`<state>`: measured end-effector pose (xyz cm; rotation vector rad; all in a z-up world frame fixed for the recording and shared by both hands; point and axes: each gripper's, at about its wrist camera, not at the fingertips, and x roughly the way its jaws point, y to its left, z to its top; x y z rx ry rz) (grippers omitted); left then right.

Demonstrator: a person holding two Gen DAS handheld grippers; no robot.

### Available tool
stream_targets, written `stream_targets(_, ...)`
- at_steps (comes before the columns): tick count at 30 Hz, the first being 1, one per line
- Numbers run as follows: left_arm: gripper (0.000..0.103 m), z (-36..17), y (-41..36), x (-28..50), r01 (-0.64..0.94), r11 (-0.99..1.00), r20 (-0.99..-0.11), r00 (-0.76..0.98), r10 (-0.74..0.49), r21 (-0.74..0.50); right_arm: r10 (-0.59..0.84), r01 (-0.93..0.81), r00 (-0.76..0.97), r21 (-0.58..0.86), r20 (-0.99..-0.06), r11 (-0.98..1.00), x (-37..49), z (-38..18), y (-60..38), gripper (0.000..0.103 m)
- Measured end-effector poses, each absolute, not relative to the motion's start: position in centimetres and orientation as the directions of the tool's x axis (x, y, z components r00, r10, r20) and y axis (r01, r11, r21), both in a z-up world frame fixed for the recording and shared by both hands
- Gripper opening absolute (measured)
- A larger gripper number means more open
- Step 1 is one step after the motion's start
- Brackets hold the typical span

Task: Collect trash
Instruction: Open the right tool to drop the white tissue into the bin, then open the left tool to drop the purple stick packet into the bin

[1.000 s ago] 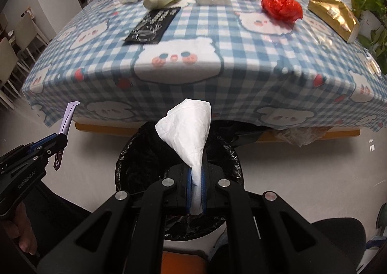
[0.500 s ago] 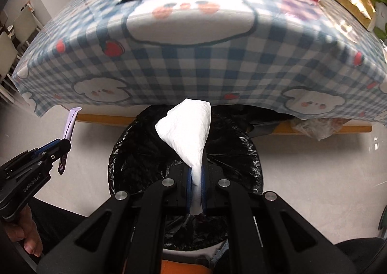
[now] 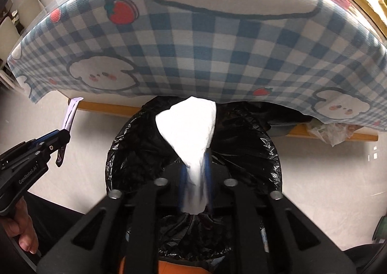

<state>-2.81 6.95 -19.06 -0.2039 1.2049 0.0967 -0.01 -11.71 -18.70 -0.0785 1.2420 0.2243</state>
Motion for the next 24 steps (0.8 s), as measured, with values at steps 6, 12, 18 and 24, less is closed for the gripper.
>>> stream_targets(6, 0.02, -19.0, 6.6, -2.9, -0.179, 0.979, -0.932, 0.36, -0.031, -0.102, 0.132, -0.218, 0.312, 0.064, -0.941, 0.974, 0.0, -18.9, -11.6, 0.052)
stream_targets(12, 0.02, -19.3, 5.8, -2.9, -0.17, 0.981, -0.935, 0.354, -0.032, -0.098, 0.143, -0.212, 0.357, 0.069, -0.923, 0.975, -0.3, -17.9, -12.5, 0.083)
stream_targets(18, 0.02, -19.6, 2.5, -2.2, -0.128, 0.986, -0.933, 0.356, -0.057, -0.11, 0.121, -0.187, 0.415, 0.045, -0.902, 0.981, -0.5, -16.3, -15.2, 0.094)
stream_targets(24, 0.02, -20.1, -1.3, -1.5, -0.08, 0.989, -0.932, 0.353, -0.086, -0.121, 0.086, -0.136, 0.431, 0.029, -0.898, 0.99, -0.7, -16.0, -19.1, 0.095)
